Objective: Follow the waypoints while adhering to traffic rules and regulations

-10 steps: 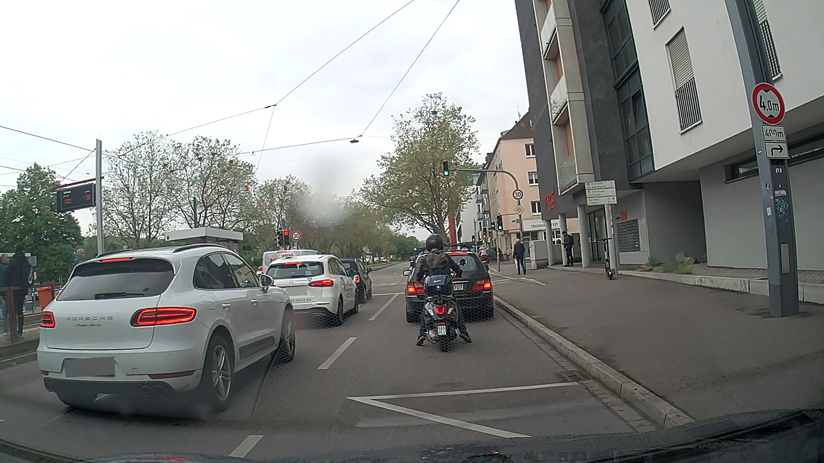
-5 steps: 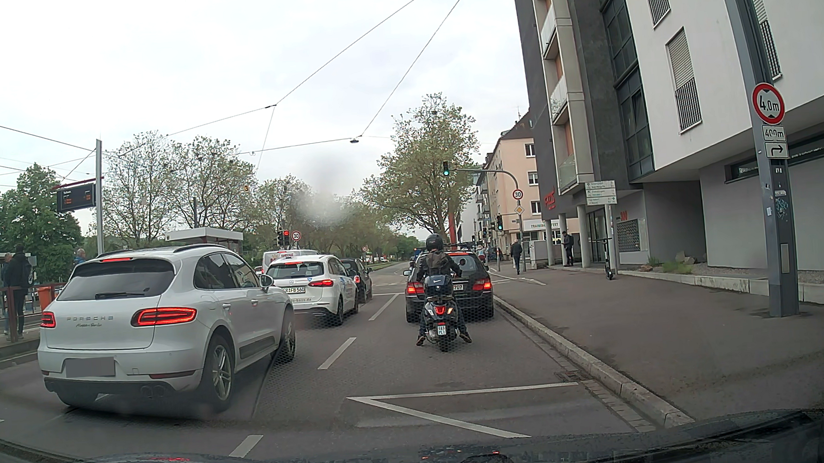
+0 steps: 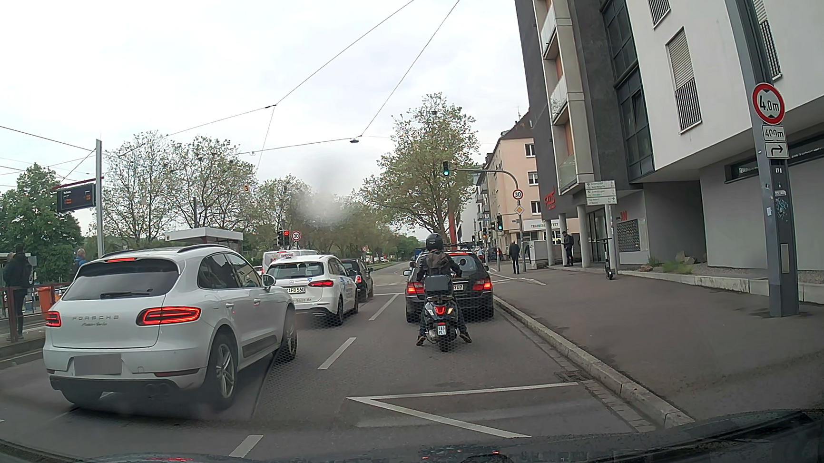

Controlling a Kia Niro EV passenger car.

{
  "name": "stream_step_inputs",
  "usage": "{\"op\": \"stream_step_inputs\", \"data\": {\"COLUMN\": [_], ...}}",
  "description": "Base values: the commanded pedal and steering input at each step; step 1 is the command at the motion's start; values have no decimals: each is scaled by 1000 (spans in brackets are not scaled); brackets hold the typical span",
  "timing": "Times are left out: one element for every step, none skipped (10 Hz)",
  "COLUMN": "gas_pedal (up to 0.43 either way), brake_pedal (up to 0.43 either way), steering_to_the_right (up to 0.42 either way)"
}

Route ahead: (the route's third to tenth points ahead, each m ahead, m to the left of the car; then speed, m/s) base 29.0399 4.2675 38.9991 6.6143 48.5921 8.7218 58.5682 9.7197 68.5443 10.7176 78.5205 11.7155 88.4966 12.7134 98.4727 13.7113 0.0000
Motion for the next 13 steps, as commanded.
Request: {"op": "stream_step_inputs", "data": {"gas_pedal": [0,0,0,0,0,0,0,0,0,0,0,0,0], "brake_pedal": [171,171,171,171,171,165,165,171,165,152,152,165,165], "steering_to_the_right": [-10,-10,-10,-10,-10,-10,-10,-10,-12,-14,-13,-13,-13]}}
